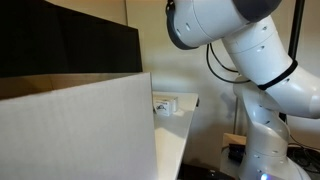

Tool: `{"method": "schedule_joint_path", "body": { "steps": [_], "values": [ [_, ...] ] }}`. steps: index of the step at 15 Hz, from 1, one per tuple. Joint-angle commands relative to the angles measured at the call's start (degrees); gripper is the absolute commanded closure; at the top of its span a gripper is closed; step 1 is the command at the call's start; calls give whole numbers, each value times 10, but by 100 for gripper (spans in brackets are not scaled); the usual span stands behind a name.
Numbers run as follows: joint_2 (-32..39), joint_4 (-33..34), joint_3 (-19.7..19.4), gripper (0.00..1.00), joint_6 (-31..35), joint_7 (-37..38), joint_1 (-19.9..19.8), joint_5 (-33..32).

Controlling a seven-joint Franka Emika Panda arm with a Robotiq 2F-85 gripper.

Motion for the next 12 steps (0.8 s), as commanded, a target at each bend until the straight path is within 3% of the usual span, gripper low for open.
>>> {"method": "schedule_joint_path", "body": {
  "steps": [1,12],
  "values": [
    [-5,24,9,72,-14,-33,-6,8],
    [-15,91,33,72,-59,-27,-1,13]
  ]
}}
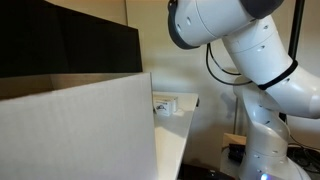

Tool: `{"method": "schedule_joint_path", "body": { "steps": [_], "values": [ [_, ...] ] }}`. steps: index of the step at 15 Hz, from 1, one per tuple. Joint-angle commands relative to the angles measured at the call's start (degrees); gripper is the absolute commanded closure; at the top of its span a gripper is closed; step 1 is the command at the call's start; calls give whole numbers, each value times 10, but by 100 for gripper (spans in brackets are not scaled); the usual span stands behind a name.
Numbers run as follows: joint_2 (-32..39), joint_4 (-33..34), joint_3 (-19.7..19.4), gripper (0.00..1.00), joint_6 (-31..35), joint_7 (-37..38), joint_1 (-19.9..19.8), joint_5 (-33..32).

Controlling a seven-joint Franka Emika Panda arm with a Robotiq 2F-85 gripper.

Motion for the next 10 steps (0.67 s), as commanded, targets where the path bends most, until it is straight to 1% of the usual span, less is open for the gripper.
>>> {"method": "schedule_joint_path", "body": {
  "steps": [1,7,8,9,10],
  "values": [
    [-12,18,13,72,-34,-14,-1,12],
    [-6,44,35,72,-65,-10,-8,21],
    [-5,46,36,22,-66,-10,-9,22],
    [-3,47,36,20,-67,-12,-9,21],
    [-3,46,33,15,-69,-13,-8,17]
  ]
}}
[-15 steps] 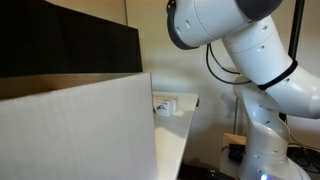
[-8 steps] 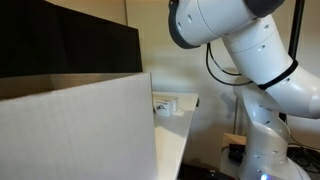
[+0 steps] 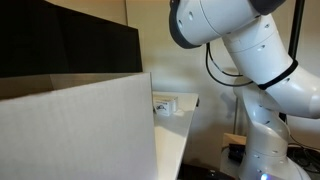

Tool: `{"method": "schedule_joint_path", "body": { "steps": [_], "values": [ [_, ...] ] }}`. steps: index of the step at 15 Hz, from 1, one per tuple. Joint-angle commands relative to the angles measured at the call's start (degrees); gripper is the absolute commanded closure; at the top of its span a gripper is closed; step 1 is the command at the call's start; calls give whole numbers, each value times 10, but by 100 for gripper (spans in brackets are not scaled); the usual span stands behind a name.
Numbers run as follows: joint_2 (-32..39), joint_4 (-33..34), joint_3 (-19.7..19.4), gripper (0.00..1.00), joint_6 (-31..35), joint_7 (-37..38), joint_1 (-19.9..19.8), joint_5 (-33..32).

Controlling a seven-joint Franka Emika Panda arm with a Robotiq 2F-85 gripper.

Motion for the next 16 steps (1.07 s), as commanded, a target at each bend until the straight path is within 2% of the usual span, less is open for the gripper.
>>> {"method": "schedule_joint_path", "body": {
  "steps": [1,2,4,11,16],
  "values": [
    [1,5,0,8,-15,-15,-4,0],
    [0,3,-8,3,-14,-15,0,-13],
    [5,5,-12,0,-4,-18,-1,-18],
    [28,7,-31,0,17,-28,0,-23],
    [50,9,-47,0,43,-64,2,-32]
  ]
}}
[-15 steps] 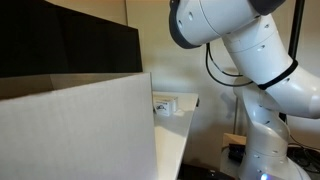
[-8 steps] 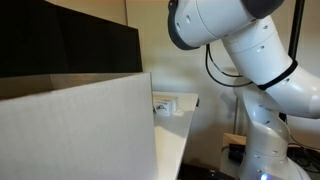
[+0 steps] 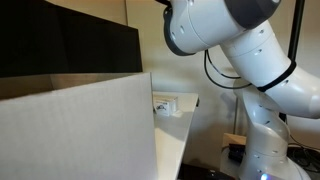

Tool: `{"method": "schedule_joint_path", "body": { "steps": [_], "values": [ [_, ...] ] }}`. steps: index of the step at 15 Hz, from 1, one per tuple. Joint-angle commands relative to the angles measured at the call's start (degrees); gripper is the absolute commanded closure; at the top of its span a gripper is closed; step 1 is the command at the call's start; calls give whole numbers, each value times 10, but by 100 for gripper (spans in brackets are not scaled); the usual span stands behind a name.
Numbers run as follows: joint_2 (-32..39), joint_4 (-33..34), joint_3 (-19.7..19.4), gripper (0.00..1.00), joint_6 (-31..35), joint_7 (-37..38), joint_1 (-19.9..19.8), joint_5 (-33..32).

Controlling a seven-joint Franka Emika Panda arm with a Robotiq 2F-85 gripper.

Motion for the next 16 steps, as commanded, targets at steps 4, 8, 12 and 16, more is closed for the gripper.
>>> {"method": "schedule_joint_path", "body": {
  "steps": [4,8,12,16],
  "values": [
    [23,9,-13,16,29,-52,2,-13],
    [26,10,-20,47,23,-65,7,-16],
    [25,11,-23,73,18,-69,7,-13],
    [25,12,-23,86,16,-68,8,-12]
  ]
}}
